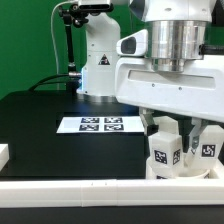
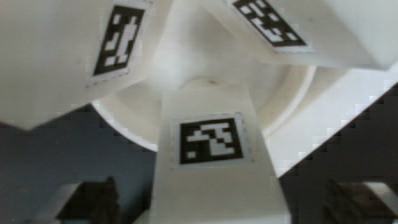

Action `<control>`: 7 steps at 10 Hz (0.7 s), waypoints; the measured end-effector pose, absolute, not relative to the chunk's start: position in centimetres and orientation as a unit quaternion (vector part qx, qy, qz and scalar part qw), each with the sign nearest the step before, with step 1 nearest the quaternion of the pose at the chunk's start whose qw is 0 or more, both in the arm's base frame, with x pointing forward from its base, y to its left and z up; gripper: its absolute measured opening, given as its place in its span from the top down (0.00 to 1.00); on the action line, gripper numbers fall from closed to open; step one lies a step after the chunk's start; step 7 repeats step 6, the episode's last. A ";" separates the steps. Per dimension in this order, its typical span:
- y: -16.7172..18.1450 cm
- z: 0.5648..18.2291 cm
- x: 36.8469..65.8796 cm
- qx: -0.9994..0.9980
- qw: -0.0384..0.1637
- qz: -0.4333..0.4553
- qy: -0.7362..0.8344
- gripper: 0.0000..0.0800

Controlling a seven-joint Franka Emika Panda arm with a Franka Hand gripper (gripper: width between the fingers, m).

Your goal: Assemble stool

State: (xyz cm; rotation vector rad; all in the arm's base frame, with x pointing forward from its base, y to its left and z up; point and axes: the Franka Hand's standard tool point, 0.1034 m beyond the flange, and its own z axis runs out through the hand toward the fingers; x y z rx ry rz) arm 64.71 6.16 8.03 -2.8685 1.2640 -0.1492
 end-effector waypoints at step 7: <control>6.2 10.3 64.9 -0.916 0.006 -0.044 0.398 0.19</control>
Offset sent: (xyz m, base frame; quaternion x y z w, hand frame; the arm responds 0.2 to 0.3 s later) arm 0.0000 0.0000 0.0000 0.0000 0.0000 0.0000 1.0000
